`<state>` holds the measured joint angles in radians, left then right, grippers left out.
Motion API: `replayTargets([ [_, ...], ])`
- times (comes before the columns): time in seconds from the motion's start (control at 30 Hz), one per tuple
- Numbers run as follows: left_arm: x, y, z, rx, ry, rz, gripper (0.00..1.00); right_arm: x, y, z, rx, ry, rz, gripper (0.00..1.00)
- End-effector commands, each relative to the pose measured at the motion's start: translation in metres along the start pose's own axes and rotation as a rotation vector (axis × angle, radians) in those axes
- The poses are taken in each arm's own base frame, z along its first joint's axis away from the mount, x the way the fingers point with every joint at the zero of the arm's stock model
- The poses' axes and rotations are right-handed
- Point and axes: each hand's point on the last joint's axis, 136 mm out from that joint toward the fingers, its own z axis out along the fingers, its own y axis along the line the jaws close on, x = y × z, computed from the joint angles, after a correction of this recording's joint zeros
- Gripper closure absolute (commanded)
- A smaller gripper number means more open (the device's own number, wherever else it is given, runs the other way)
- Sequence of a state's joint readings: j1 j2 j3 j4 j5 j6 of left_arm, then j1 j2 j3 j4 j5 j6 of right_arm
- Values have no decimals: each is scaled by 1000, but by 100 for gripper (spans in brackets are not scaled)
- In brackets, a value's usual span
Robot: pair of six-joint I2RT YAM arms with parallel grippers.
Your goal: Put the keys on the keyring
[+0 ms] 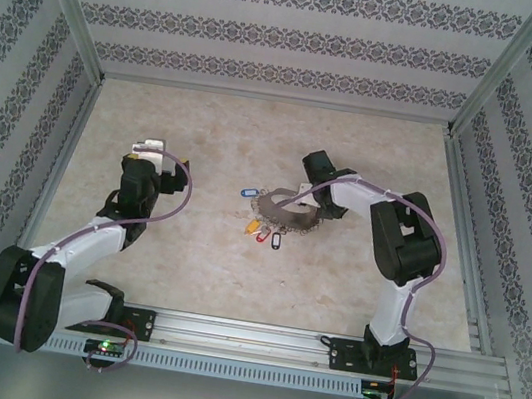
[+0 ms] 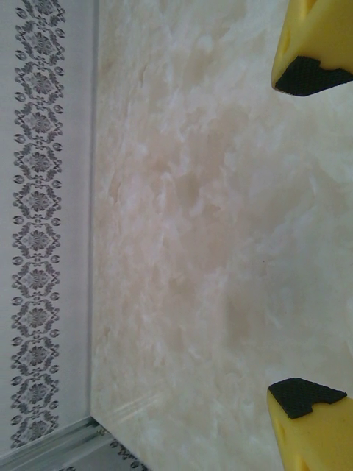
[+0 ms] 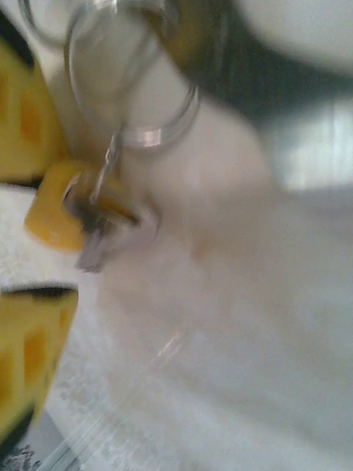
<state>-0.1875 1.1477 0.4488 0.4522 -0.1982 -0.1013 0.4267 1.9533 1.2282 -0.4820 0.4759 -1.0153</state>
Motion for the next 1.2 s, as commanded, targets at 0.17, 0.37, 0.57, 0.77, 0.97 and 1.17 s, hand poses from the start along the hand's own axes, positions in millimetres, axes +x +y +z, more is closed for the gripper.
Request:
replayTargets([
  [0.17, -2, 9, -8, -31, 21, 84, 1, 16, -28, -43, 50, -62, 137, 2],
  [0.37, -20, 1, -20, 28, 11, 145, 1, 24, -60, -104, 148, -295, 357, 2],
  [0.57, -27, 5, -28, 14, -12, 174, 1, 58, -100, -207, 348, -787, 799, 2],
  [0.77, -9, 11, -28, -15, -3, 195, 1, 115, -85, -252, 551, -1100, 1126, 2],
  [0.97, 21, 19, -23, -49, -11, 199, 1, 122, -49, -200, 537, -1106, 1264, 2],
  [1.17, 43, 14, -2, -43, 38, 202, 1, 122, -21, -125, 504, -1032, 1364, 2],
])
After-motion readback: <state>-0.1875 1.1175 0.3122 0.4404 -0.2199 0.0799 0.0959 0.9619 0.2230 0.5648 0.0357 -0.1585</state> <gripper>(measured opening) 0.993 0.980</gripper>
